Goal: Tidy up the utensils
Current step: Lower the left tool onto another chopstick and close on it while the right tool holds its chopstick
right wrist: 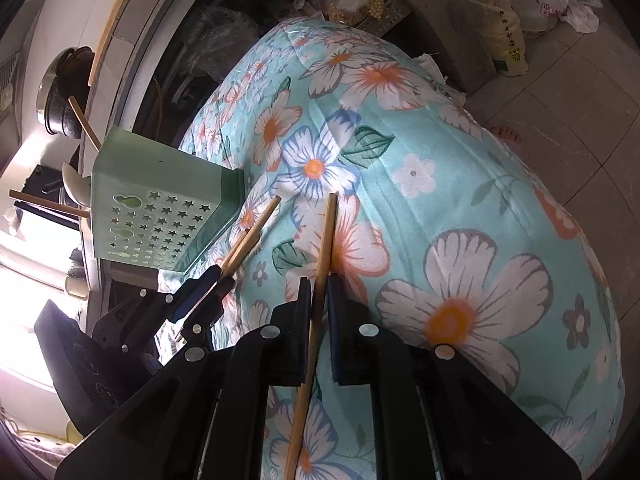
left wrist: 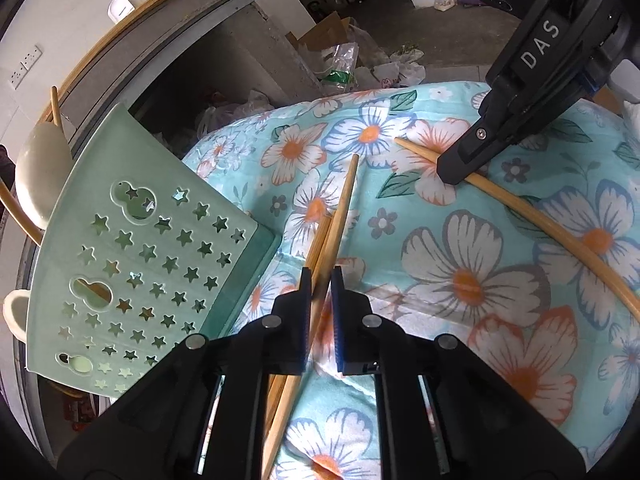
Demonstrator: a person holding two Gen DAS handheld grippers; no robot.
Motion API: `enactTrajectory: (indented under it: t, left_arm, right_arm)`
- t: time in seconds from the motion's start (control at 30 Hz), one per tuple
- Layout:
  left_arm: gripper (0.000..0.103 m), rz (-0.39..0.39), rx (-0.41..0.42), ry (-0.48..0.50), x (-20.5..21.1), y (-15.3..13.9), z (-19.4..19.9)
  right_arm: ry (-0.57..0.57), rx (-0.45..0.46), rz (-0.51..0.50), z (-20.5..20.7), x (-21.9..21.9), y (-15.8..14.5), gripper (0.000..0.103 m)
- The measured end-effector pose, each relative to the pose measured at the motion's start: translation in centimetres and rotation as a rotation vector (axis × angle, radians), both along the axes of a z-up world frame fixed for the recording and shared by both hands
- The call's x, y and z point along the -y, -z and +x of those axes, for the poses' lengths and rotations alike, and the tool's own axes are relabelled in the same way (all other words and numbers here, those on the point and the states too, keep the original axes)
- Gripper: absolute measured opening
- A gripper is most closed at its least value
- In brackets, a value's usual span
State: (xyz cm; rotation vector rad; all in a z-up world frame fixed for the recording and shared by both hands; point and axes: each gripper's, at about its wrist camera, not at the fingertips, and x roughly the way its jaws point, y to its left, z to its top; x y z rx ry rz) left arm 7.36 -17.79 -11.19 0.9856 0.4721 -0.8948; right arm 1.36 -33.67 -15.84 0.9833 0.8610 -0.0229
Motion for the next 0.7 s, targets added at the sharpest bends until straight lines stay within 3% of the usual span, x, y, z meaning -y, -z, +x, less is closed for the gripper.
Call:
enactTrajectory:
  t: [0.27,0.7]
  left_arm:
    - [0.007,-0.007,-0.067,-0.031,-1.6,-2.2,-1.0]
    - [0.008,-0.051,-0.414,-0.169,-4.7,-1.9,-0.1]
  right_arm:
    - [-0.003,0.006,-0.009,0.1,0.0,0.1,0.008]
    - [-0.003,0.004,-0.012,0.0,0.0,0.0,0.008]
